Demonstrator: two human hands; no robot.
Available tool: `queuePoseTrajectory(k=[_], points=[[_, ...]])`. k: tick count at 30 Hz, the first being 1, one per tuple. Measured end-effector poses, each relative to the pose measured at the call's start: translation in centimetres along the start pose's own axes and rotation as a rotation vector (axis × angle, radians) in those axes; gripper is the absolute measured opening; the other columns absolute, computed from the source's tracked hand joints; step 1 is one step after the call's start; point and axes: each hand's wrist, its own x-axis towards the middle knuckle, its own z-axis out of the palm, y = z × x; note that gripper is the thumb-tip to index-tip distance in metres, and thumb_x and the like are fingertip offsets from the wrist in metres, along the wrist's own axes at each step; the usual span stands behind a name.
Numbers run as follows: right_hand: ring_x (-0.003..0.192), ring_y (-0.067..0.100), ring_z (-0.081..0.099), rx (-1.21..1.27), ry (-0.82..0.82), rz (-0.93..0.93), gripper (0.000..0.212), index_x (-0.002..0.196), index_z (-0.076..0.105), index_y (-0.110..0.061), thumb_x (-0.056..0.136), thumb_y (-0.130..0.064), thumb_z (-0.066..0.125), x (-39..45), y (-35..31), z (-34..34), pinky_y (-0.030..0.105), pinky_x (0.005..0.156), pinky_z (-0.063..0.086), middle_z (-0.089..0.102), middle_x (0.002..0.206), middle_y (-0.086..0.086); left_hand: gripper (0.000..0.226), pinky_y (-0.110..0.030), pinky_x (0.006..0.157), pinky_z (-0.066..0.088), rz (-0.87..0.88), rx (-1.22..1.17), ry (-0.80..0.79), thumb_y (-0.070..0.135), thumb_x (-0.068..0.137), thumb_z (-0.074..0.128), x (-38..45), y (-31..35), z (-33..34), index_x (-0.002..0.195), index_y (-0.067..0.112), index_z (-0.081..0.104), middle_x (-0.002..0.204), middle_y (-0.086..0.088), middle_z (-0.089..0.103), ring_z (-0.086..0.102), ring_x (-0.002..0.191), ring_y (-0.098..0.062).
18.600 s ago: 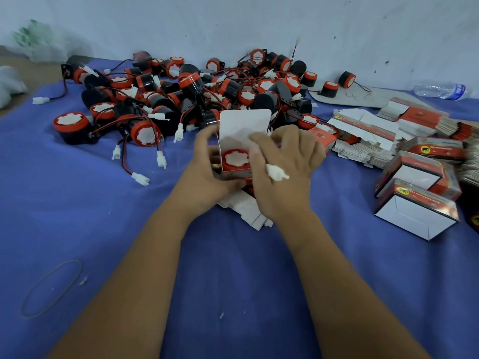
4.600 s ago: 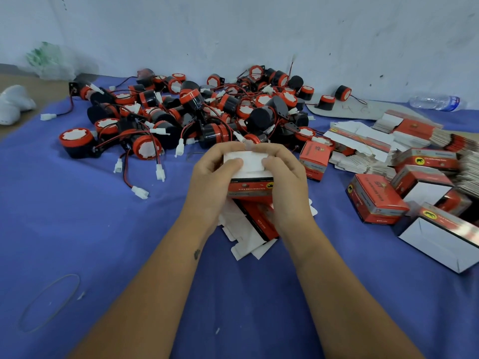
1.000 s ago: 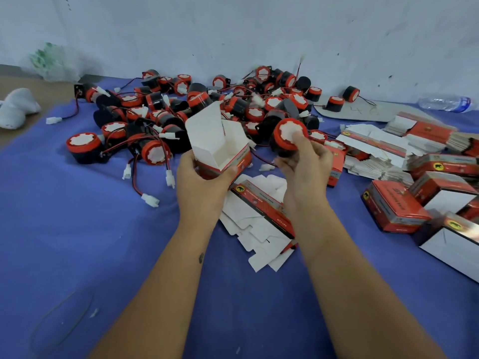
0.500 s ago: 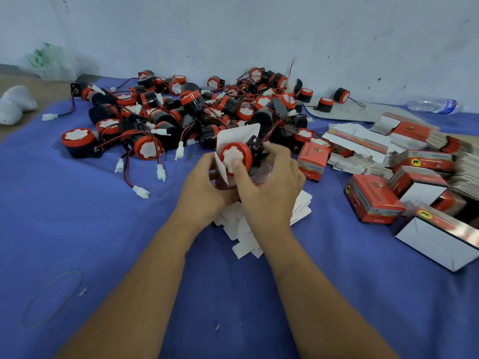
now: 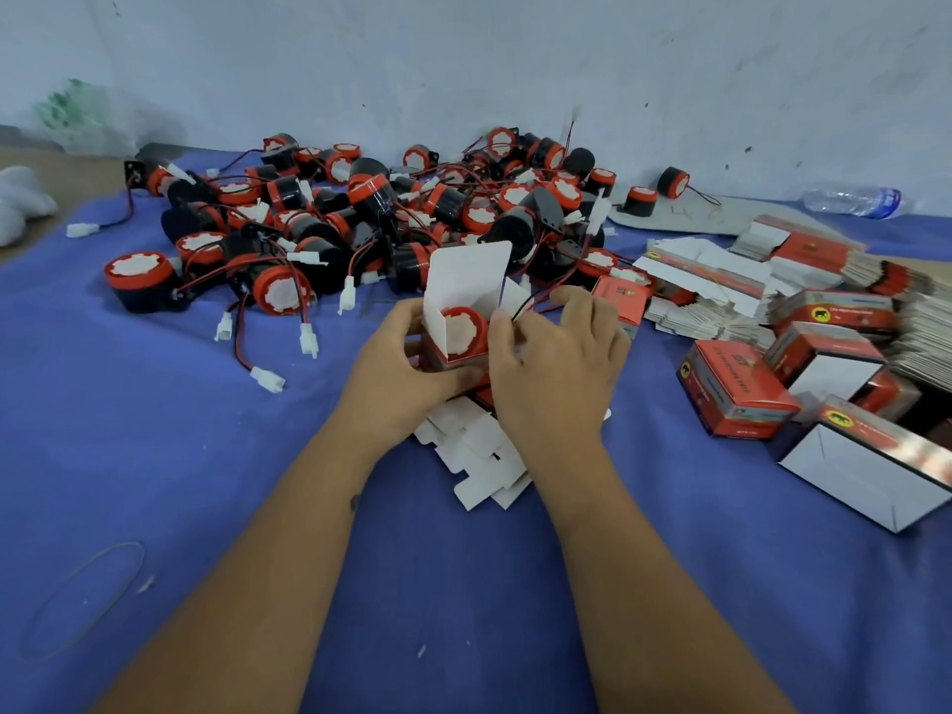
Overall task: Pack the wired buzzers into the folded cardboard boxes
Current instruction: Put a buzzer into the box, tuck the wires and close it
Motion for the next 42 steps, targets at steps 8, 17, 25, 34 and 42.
queuePoseTrajectory(k=[8, 17, 25, 34, 42], points=[[0.112, 0.03, 0.04, -0.111, -0.297, 0.011, 0.044, 0.103, 0.067, -0.019, 0.099, -0.047, 0.033, -0.6, -0.3, 0.9, 0.045, 0.096, 0.034, 0.053, 0.116, 0.011, 0.053, -0.025, 0.092, 0.052, 0.029, -0.029, -0.026, 0.018, 0.076, 0.082, 0.0, 0.1, 0.0, 0.119, 0.031, 0.055, 0.112, 0.02, 0.067, 0.062, 0.107, 0.001], [0.108, 0.014, 0.052, 0.667, -0.029, 0.221, 0.036, 0.127, 0.055, -0.022, 0.092, -0.015, 0.058, 0.3, -0.1, -0.5, 0.031, 0.093, 0.045, 0.057, 0.118, -0.002, 0.06, -0.025, 0.095, 0.05, 0.0, -0.031, -0.049, 0.014, 0.077, 0.082, 0.1, 0.2, -0.6, 0.127, 0.028, 0.052, 0.123, 0.014, 0.062, 0.058, 0.114, -0.004], [0.07, 0.005, 0.059, 1.132, 0.247, 0.446, 0.051, 0.136, 0.032, -0.02, 0.094, -0.009, 0.059, 1.9, -0.4, -2.8, 0.013, 0.069, 0.045, 0.068, 0.08, 0.005, 0.062, -0.019, 0.093, 0.049, -0.04, -0.04, -0.212, 0.008, 0.08, 0.078, 0.2, 0.6, -2.1, 0.13, 0.031, 0.05, 0.121, 0.02, 0.061, 0.058, 0.113, 0.002], [0.08, 0.01, 0.062, 0.894, -0.211, 0.052, 0.017, 0.09, 0.065, -0.011, 0.088, 0.002, 0.054, 1.3, -0.7, -3.0, 0.032, 0.069, 0.053, 0.068, 0.086, -0.001, 0.021, -0.021, 0.074, 0.053, -0.149, -0.184, 0.011, 0.042, 0.094, 0.06, 0.1, 1.1, 0.0, 0.111, 0.031, 0.062, 0.101, 0.012, 0.072, 0.069, 0.096, -0.007], [0.095, 0.011, 0.062, 0.64, -0.222, -0.069, 0.008, 0.094, 0.073, -0.012, 0.09, -0.012, 0.065, 0.9, -0.6, -1.9, 0.026, 0.085, 0.049, 0.071, 0.097, -0.005, 0.027, -0.034, 0.084, 0.055, -0.147, -0.103, 0.057, 0.023, 0.09, 0.068, 0.3, 1.1, 0.7, 0.115, 0.028, 0.061, 0.106, 0.006, 0.069, 0.065, 0.102, -0.016]])
